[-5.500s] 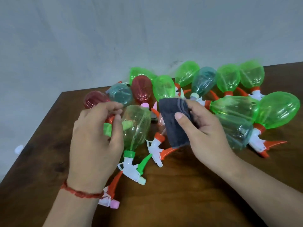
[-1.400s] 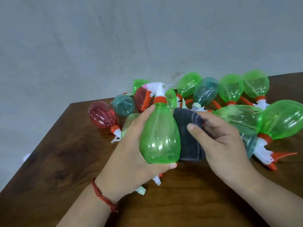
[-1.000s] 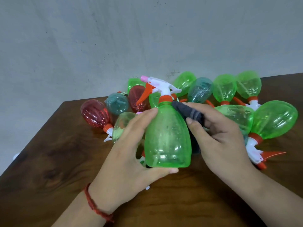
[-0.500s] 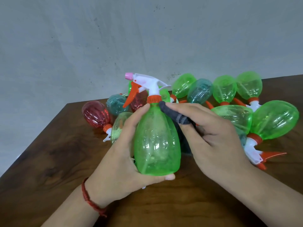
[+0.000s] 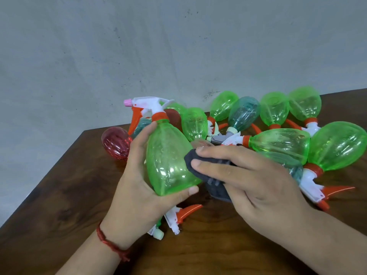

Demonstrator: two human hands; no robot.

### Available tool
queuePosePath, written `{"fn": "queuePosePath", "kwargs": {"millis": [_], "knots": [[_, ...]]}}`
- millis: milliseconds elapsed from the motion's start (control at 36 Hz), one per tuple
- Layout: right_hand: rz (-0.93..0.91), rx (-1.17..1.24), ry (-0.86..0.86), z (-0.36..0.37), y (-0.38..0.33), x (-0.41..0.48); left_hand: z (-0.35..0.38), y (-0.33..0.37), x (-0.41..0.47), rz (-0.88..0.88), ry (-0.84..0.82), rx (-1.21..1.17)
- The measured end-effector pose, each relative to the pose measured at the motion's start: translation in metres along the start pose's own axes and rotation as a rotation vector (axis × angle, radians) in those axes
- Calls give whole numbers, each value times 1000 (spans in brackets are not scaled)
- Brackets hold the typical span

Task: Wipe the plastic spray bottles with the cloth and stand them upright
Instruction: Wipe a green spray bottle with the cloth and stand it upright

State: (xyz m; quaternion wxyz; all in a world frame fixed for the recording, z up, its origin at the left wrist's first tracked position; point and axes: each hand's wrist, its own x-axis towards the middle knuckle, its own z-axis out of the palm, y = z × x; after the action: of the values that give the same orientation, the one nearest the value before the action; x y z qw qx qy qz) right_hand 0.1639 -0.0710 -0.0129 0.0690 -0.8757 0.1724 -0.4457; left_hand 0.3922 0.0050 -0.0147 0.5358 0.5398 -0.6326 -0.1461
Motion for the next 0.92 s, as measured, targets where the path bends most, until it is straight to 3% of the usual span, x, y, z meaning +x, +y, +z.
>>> {"fn": "queuePosePath", "kwargs": {"millis": [222,389,444,472,556,583,639,667,694,750,833,917], "knots": [[-56,-7,-29,-2,1,-1,2,2,0,-52,51,1],[31,20,33,0,-3,-1,-10,18,0,5,-79,117],[88,43,65,-1,-3,1,0,34,19,51,-230,289],[113,59,79,-2,-2,2,1,42,17,-36,-298,264],[181,103,96,-2,3,3,23,23,26,-346,-153,-356],[190,112,93,-1,4,3,25,20,26,-316,-129,-286],[192,135,86,-1,5,2,20,18,8,-235,-245,-164],[184,146,87,-1,5,2,20,22,2,-175,-293,15],[168,151,87,0,5,1,13,21,-4,-156,-290,83],[124,139,63,0,2,0,9,10,-9,-84,-133,143],[66,124,9,3,0,-3,3,9,-3,-57,13,20],[12,104,-21,5,-1,-5,1,9,0,-68,40,-2]]}}
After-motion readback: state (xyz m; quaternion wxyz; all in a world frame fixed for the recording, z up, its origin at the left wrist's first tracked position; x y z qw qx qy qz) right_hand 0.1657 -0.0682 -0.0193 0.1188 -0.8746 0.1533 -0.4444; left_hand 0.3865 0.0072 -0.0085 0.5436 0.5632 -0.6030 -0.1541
